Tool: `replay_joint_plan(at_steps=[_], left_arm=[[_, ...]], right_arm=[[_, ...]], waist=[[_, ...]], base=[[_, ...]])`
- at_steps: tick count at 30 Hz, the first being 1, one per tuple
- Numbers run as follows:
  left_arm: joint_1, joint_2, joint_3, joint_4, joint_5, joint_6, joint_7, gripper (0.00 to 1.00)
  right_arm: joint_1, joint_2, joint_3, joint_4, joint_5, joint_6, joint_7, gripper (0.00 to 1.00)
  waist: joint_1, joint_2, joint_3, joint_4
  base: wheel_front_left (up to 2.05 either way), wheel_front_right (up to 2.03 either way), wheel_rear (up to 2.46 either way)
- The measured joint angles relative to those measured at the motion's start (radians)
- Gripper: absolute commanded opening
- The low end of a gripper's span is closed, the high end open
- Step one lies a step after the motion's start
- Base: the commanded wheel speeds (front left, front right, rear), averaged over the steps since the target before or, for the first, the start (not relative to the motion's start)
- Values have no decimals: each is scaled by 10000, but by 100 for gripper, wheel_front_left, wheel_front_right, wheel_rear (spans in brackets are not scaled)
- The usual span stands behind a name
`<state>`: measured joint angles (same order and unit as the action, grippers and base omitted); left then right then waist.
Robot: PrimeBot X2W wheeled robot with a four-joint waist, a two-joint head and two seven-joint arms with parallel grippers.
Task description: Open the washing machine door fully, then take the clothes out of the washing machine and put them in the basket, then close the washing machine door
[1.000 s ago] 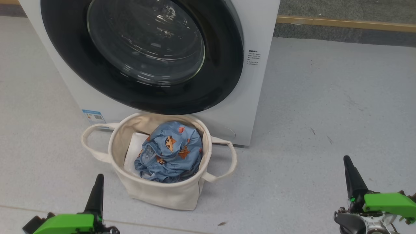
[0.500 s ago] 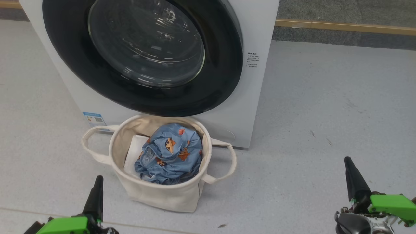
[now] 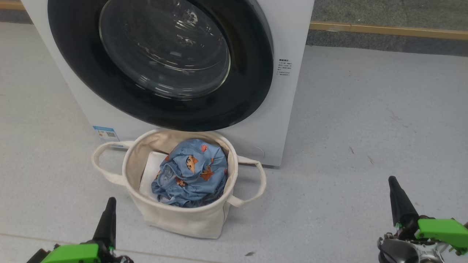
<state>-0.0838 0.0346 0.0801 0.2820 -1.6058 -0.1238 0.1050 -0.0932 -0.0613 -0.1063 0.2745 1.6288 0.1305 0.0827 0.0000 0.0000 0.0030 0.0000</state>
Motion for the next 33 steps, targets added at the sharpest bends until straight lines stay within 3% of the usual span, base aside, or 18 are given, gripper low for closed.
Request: replay_joint_plan(at_steps=[33], left_arm=[[0,0,0,0,0,0,0,0]], right_arm=[[0,31,-71,4,-6,0,102,0]], waist=[[0,0,1,0]], base=[[0,0,0]])
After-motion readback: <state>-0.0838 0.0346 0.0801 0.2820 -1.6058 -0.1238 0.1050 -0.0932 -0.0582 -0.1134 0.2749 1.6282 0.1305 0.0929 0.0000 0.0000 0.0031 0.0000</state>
